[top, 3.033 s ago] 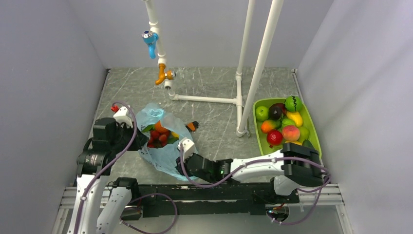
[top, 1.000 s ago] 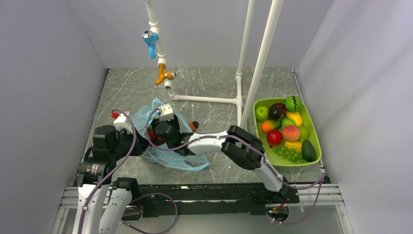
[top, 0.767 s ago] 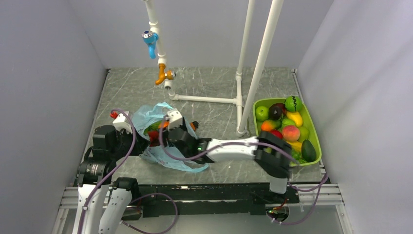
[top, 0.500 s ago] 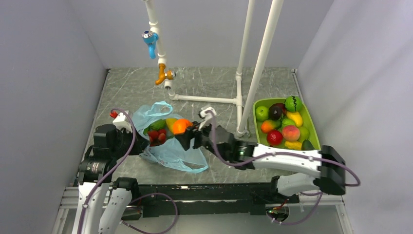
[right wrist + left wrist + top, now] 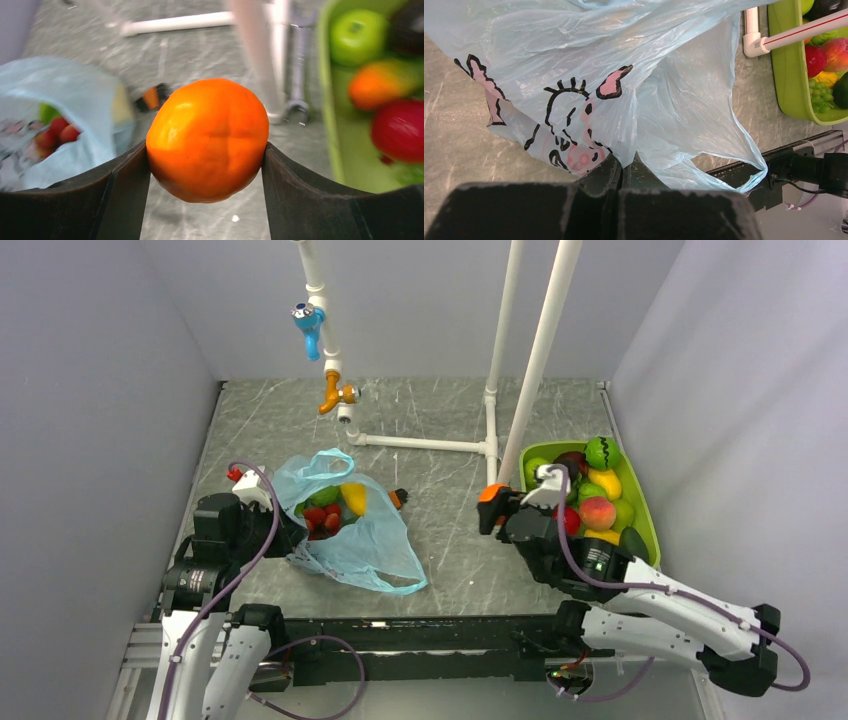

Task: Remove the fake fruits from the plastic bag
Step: Place the fake fruit in the bin.

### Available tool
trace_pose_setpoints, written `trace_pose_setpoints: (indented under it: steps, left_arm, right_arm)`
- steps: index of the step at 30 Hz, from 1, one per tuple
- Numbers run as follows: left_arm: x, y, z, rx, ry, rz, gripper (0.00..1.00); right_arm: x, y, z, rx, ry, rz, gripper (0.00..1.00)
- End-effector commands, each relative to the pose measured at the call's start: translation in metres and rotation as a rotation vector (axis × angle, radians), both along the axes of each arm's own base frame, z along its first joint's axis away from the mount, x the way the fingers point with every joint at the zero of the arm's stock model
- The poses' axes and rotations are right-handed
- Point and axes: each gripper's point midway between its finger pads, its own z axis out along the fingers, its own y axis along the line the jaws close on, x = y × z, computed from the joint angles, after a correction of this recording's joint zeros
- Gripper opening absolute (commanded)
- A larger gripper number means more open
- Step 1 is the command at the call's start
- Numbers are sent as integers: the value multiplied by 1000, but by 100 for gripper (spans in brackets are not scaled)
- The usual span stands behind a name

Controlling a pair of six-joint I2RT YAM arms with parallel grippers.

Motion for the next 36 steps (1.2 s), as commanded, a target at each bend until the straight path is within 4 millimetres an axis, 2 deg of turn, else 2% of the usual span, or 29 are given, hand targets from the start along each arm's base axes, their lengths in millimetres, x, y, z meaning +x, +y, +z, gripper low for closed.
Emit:
trace_pose_setpoints:
  steps: [1,5,12,16,19,23,27,32,33,34,36]
  left_arm:
    - [4,1,2,-2,-11,13,0]
    - [4,1,2,-3,-17,9,0]
    - [3,-1,3,-4,-20,-2,0]
    - [3,-1,4,-5,-29,-5,0]
    - [3,-2,4,-6,-26,-9,0]
    - [3,-2,5,-7,-31,-12,0]
    - [3,-2,5,-7,-33,-9,0]
    - [3,-2,5,-7,-34,-11,0]
    - [3,-2,5,-7,-35,-11,0]
    - [3,-2,5,-7,-35,-11,0]
    - [3,-2,5,-8,-35,-12,0]
  right_arm:
    - [-9,-79,-48,-64,137,-329,0]
    - [-15,-109,-70,-70,251,-525,0]
    - [-16,-147,-80,-69,292,-740,0]
    - [-13,-172,-105,-53,356,-841,1]
    - [-9,-179,-125,-1,426,-845,11]
    - [-7,-174,-133,46,438,-820,27]
    - [-10,-172,-138,62,450,-809,59]
    - [-9,-172,-125,71,417,-791,86]
    - [-8,-173,-120,70,407,-785,89]
    - [-6,-173,-110,67,393,-773,97]
    - [-7,-173,-103,69,386,-772,100]
